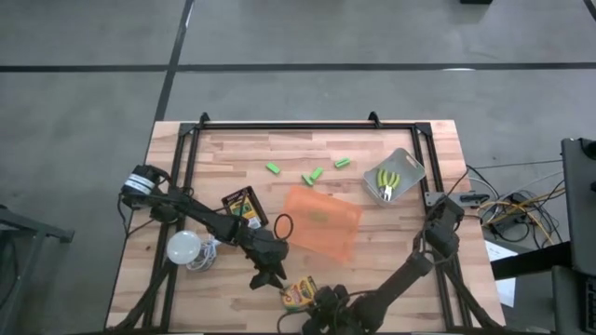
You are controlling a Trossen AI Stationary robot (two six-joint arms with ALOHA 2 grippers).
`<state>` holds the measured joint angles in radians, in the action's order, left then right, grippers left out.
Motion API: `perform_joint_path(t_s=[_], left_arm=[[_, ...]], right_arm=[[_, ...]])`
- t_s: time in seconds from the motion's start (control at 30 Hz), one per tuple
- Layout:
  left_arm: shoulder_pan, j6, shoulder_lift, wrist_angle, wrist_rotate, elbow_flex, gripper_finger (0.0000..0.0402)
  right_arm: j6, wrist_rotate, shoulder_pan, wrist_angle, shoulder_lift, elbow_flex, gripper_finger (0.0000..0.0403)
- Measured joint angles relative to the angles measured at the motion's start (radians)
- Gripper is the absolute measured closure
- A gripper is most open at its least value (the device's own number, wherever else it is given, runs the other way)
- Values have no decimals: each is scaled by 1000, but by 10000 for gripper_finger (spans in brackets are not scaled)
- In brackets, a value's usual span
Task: Pick & Place School Supplies
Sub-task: Adjust the orange bin on the table
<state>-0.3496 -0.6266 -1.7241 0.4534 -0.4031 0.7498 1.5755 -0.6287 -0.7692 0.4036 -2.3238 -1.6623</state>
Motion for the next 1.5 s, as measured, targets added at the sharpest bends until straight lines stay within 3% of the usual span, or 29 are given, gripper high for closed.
perform_joint_path(t_s=[0.33,0.57,1.0,1.1,1.37,1.5], left_arm=[[2,-37,0,0,1,0,220],[2,-82,-28,-38,121,0,220],[2,-131,-91,-69,83,17,220],[-3,-65,-88,-71,81,38,220],[0,41,-61,-104,232,87,220],[0,57,-59,-105,233,99,220]], right_arm=[[-34,-82,8,-54,1,-2,323],[-65,-81,21,-76,2,-2,333],[-95,-80,24,-94,3,-2,323],[-95,-79,24,-93,3,-2,321],[-111,-79,24,-89,3,-2,331],[-90,-104,26,-32,3,-2,335]])
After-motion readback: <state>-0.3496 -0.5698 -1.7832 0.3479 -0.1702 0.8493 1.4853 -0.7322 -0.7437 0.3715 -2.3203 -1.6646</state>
